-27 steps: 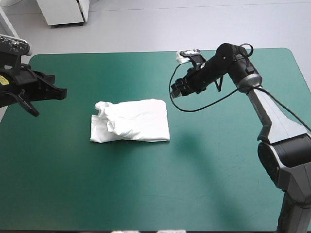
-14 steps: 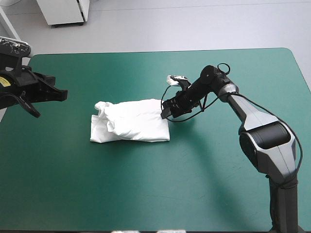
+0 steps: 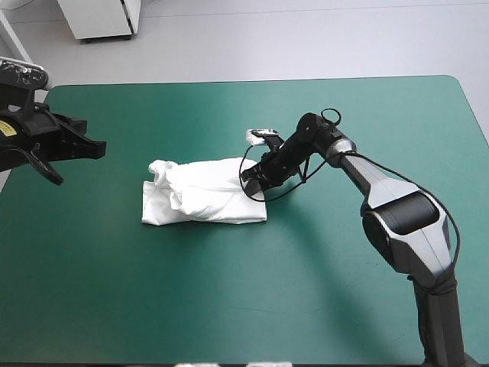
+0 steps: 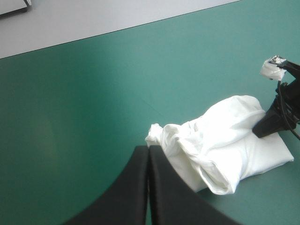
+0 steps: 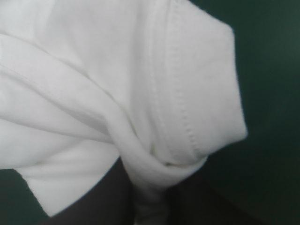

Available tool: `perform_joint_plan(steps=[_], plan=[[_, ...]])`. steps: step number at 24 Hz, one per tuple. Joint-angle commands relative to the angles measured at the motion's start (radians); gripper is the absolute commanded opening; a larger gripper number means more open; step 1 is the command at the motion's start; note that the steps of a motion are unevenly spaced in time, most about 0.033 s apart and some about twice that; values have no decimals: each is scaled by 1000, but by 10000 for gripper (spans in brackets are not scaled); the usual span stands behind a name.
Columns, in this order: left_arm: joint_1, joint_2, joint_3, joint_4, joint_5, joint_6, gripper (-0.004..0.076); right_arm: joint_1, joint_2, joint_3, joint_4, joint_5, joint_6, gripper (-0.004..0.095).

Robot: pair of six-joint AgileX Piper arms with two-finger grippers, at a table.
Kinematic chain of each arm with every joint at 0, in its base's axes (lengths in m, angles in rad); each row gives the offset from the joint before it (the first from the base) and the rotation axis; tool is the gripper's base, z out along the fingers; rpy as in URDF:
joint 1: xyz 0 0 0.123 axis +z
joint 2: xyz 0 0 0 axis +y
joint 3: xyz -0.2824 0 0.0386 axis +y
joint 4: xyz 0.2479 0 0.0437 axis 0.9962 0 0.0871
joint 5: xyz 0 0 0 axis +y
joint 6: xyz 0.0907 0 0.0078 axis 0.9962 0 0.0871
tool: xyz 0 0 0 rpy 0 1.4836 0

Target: Fold the cloth

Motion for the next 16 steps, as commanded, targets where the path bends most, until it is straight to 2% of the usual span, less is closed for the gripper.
perform_joint_plan(steps=[1, 9, 16], plan=[[1, -20, -20, -20, -64, -10, -9, 3, -47, -19, -53, 5, -12, -7], [1, -20, -20, -44, -64, -10, -9, -54, -86, -19, -224, 26, 16, -3], [1, -20, -20, -62, -66, -10, -9, -294, -176, -13, -330, 104, 43, -3]])
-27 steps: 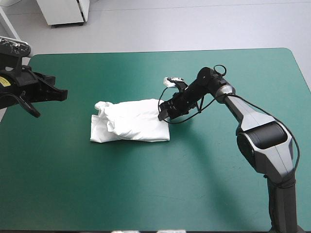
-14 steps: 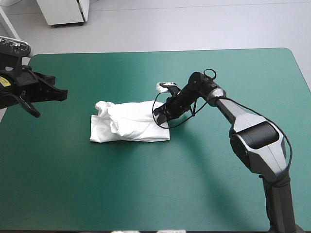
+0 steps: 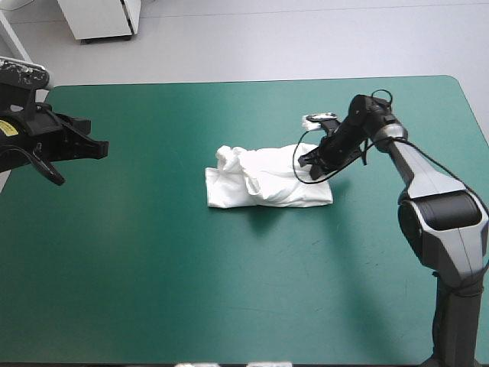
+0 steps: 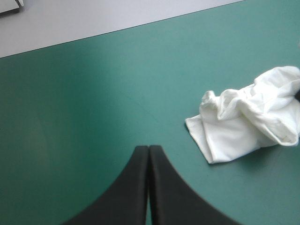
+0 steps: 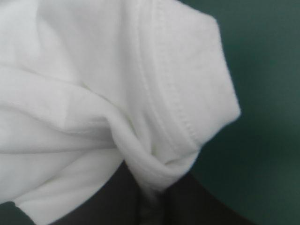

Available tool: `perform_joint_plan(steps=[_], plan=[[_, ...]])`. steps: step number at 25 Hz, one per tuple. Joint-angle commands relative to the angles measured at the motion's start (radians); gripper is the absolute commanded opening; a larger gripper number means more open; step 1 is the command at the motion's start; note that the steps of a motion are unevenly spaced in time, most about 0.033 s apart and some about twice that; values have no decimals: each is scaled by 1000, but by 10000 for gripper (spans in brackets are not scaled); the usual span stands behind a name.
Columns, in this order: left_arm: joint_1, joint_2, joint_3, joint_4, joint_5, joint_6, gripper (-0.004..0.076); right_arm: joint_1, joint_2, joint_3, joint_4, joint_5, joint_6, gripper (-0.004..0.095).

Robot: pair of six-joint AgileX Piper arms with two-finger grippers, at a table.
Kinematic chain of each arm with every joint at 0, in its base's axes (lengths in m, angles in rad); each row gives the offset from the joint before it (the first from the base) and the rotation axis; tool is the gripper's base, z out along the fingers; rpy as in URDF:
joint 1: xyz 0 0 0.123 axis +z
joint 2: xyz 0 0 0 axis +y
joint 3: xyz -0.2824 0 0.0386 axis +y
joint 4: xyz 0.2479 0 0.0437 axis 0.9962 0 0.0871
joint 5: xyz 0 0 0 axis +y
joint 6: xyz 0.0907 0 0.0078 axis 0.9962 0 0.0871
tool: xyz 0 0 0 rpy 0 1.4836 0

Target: Fold the cloth

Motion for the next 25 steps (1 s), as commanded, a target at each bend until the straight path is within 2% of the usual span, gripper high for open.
perform_joint_plan(steps=[1, 11, 18, 25], plan=[[1, -20, -20, -41, -66, -7, -9, -117, -118, -11, -45, 25, 5, -3], [-2, -20, -20, -44, -79, -4, -9, -481, -347, 271, -159, -73, 0, -3], [-38, -20, -20, -27, -80, -4, -9, -606, -370, 350, -174, -91, -4, -3], [-123, -20, -20, 48, -80, -6, -9, -641, -370, 410, -216, -112, -6, -3]])
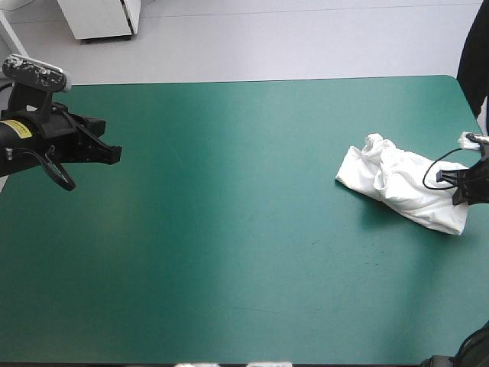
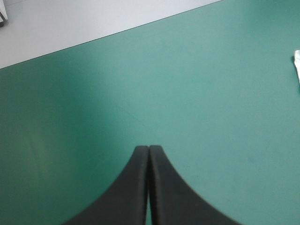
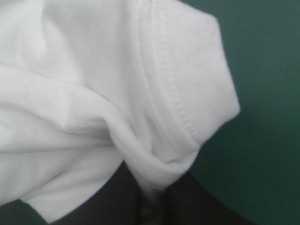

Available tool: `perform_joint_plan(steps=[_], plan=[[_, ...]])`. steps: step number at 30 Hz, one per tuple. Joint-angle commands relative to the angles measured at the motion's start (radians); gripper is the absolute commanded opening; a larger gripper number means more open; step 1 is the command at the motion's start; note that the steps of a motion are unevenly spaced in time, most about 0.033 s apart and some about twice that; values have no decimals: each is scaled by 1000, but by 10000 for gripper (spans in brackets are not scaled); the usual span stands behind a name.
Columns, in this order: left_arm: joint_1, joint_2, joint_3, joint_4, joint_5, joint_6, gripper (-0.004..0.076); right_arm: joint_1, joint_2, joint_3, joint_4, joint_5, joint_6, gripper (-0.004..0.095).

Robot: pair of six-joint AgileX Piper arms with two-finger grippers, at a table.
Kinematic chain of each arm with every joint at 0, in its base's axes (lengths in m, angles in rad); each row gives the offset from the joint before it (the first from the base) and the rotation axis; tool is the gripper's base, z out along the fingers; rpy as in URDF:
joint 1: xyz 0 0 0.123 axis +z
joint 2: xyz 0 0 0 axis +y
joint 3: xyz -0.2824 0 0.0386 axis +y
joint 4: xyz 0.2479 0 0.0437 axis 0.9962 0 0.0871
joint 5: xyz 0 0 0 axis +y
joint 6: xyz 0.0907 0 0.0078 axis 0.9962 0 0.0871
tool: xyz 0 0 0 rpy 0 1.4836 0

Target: Fold the cloth

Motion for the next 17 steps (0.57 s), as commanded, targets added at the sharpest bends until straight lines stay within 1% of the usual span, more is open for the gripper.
perform_joint_plan(steps=[1, 3, 11, 15, 17], plan=[[-28, -20, -20, 14, -66, -9, -9, -15, -62, -1, -24, -18, -13, -3], [-30, -20, -20, 14, -66, -9, -9, -15, -62, 2, -32, -15, -13, -3], [-30, -20, -20, 18, -66, -9, -9, -15, -105, 2, 5, -11, -11, 5], [-30, -20, -20, 18, -66, -9, -9, -15, -106, 2, 8, 3, -11, 105], [-30, -20, -20, 18, -66, -9, -9, -15, -109, 2, 8, 11, -11, 185]])
